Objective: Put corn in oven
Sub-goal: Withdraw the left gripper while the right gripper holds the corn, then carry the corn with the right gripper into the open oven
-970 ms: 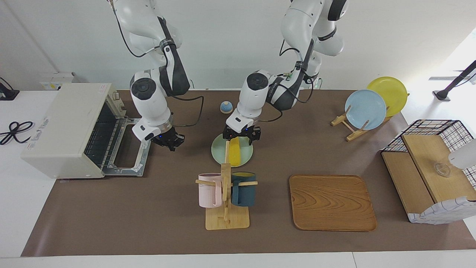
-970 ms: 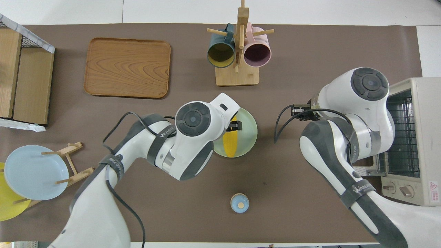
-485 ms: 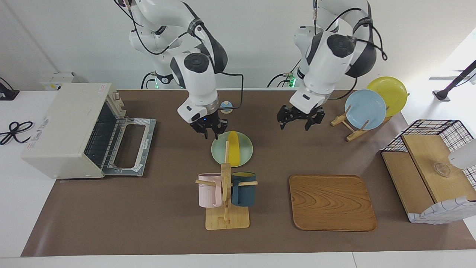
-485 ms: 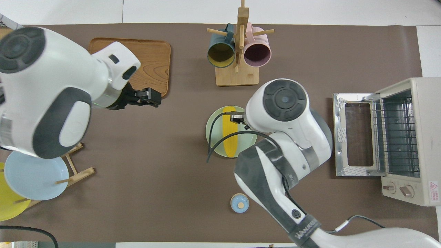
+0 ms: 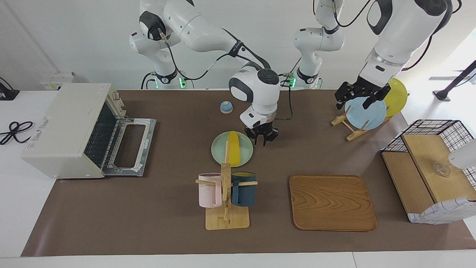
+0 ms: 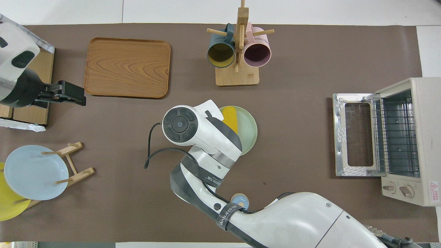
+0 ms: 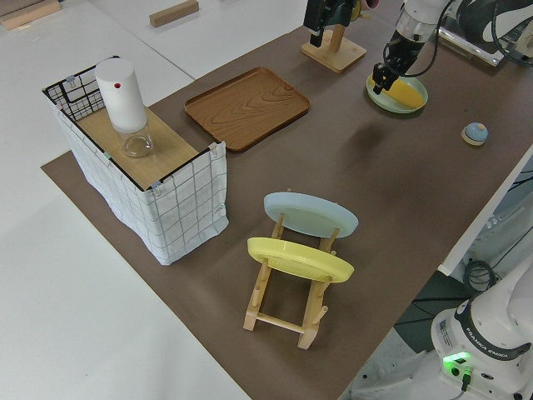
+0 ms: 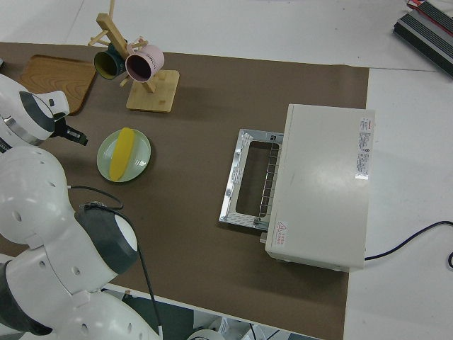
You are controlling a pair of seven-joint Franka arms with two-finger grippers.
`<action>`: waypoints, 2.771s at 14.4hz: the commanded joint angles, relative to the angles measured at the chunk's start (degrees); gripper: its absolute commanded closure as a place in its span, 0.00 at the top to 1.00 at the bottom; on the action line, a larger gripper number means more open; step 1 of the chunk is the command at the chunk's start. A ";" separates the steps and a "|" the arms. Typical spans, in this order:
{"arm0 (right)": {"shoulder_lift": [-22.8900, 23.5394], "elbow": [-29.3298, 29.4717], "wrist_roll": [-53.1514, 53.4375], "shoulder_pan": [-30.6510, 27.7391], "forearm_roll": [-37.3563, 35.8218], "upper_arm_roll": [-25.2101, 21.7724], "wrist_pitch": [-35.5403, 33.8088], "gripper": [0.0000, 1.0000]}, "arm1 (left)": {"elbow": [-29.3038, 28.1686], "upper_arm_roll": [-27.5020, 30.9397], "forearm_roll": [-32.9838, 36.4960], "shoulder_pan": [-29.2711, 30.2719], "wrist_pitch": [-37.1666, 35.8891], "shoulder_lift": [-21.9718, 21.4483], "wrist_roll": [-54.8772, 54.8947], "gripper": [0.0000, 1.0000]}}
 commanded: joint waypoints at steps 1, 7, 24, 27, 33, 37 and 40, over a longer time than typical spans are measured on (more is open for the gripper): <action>-1.93 -4.31 0.84 -0.82 -0.99 0.51 3.51 0.37 | -0.92 -0.69 1.11 0.49 -6.14 -2.73 0.07 1.00; -3.60 -8.64 -3.19 -1.78 -1.51 0.42 5.12 0.47 | -3.13 0.89 0.93 -0.04 -2.49 -3.36 -0.02 1.00; -4.04 0.75 -18.66 -3.63 -9.66 0.33 -16.64 0.00 | -3.57 0.19 1.02 1.36 2.54 -0.99 0.42 1.00; -8.24 -1.95 -23.74 -10.11 -10.48 0.24 -19.66 0.00 | -2.16 0.19 1.11 1.54 0.09 -0.28 0.42 1.00; -21.68 -16.00 -36.66 -24.70 -9.86 0.24 -20.46 0.00 | -1.72 0.19 1.11 2.42 0.52 -0.11 4.73 1.00; -25.49 -20.32 -46.60 -34.28 -7.24 0.24 -20.82 0.00 | -2.86 0.19 2.25 2.33 1.75 -0.19 4.90 1.00; -26.10 -22.26 -51.79 -39.91 -5.73 0.24 -20.29 0.00 | -3.12 0.19 2.16 2.24 1.75 -0.28 5.08 1.00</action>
